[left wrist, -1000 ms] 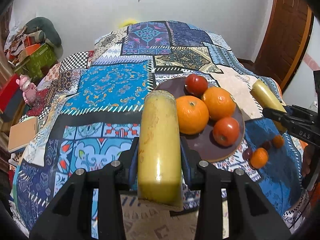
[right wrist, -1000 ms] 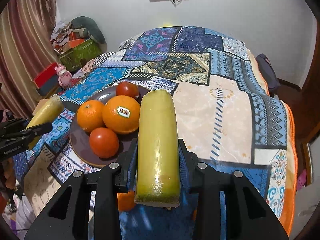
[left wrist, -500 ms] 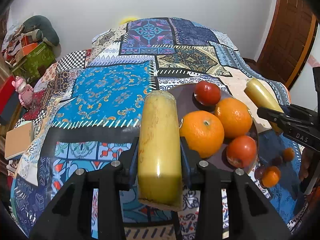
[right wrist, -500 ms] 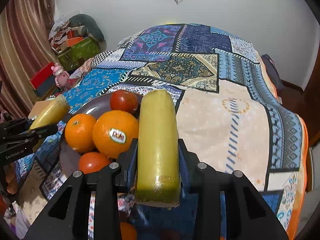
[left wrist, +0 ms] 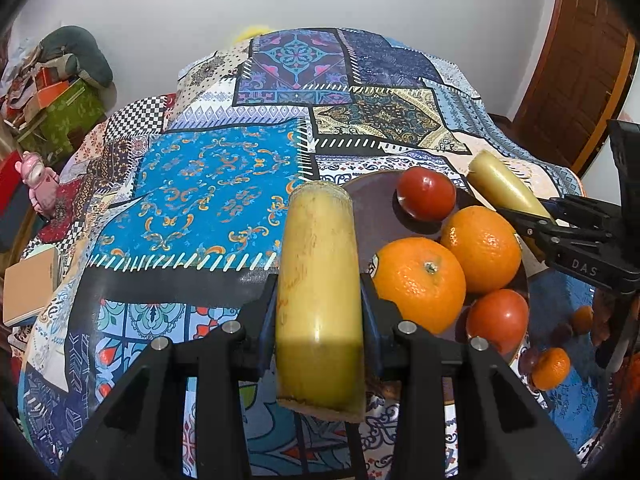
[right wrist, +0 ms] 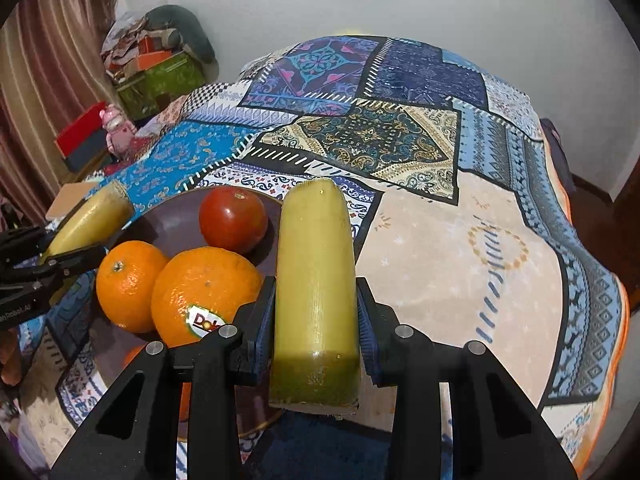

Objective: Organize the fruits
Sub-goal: 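Carry the zucchini in the left gripper toward the plate while the right gripper carries its zucchini there, then lower the zucchini onto the plate and open the left gripper while the right gripper releases its zucchini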

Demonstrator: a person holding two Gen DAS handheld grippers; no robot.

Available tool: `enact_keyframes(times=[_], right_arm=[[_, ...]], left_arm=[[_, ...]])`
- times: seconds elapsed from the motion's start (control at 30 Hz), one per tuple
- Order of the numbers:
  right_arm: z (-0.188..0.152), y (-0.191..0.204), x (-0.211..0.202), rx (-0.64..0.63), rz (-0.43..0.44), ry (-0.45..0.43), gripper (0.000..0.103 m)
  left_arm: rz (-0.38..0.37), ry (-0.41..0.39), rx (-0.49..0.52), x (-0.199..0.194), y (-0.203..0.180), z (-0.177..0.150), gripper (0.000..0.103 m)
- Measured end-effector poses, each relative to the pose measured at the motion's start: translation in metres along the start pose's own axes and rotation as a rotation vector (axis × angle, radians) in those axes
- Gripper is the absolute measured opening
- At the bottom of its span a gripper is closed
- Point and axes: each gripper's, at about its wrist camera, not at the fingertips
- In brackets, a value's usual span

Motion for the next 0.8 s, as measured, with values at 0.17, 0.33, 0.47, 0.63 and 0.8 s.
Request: enact_keyframes(times=[0.17, 0.33, 0.47, 0.63, 0.8], right_arm=[[0.001, -0.007, 0.002, 0.005, 0.044, 0.014, 0.034], [0.001, -0.007, -0.002, -0.003, 0.053, 0.005, 0.036], [0.003, -0.010, -0.006, 0.008, 0.069, -0.008, 0.036], [0.004, -0.013, -0.010, 0.017, 0.064, -0.015, 0.036], [0.002, -0.020, -0.011, 0.042, 0.056, -0.019, 0.036]], left_arm=[[0.001, 0.009, 0.003, 0.004, 0.000, 0.001, 0.037], [0.007, 0.008, 0.014, 0.007, -0.004, 0.006, 0.037], [0.018, 0.002, 0.031, 0.007, -0.007, 0.010, 0.037], [0.015, 0.008, 0.042, 0.011, -0.007, 0.015, 0.037], [0.002, 0.024, 0.046, 0.017, -0.006, 0.020, 0.037]])
Point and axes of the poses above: each gripper's, at about its wrist camera, not at the fingertips, and x roughly the way its jaws point, y to its left, z to its top, and after that the axes turned 4 degrees about x, right-handed
